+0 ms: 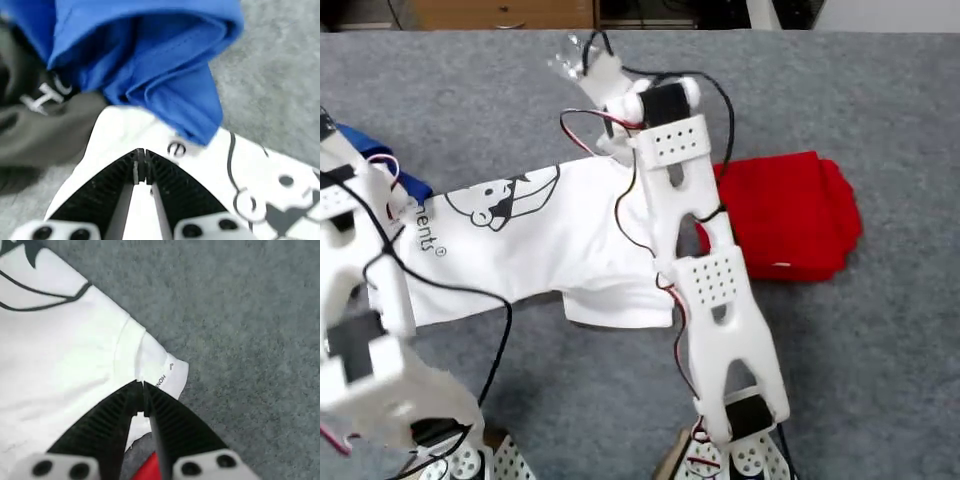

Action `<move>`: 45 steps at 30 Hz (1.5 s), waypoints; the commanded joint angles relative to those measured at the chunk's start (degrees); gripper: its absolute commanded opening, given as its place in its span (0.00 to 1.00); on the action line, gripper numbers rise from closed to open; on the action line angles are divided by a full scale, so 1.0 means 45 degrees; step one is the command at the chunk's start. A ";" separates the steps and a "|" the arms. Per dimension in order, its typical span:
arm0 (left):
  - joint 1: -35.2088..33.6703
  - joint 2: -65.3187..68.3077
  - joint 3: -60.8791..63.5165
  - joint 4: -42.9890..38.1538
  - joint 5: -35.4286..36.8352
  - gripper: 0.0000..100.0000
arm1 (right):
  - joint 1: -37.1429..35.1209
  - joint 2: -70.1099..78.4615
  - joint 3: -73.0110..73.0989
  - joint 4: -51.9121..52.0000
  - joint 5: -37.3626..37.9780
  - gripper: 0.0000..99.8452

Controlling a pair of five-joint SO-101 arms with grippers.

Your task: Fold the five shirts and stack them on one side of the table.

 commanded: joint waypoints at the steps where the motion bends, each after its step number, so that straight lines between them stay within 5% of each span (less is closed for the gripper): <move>1: 0.0156 -0.2979 0.2462 -0.1211 -0.0371 0.02 | -0.0889 -0.3331 0.1983 0.0293 0.0117 0.00; 8: -0.0117 -0.3565 0.6291 -0.6662 -0.0332 0.02 | -0.2159 -0.6847 0.9114 -0.0098 0.0059 0.00; 19: -0.0195 -0.0830 0.3595 -0.4962 -0.0332 0.02 | -0.2764 -0.7023 1.6166 -0.4259 -0.1153 0.00; 37: -0.0137 -0.0303 0.3067 -0.4630 -0.0332 0.02 | -0.3468 -0.9817 2.1167 -0.4063 -0.0781 0.00; 45: -0.0137 -0.0303 0.3067 -0.4396 -0.0332 0.02 | -0.4190 -1.0247 2.4000 -0.6115 -0.0293 0.00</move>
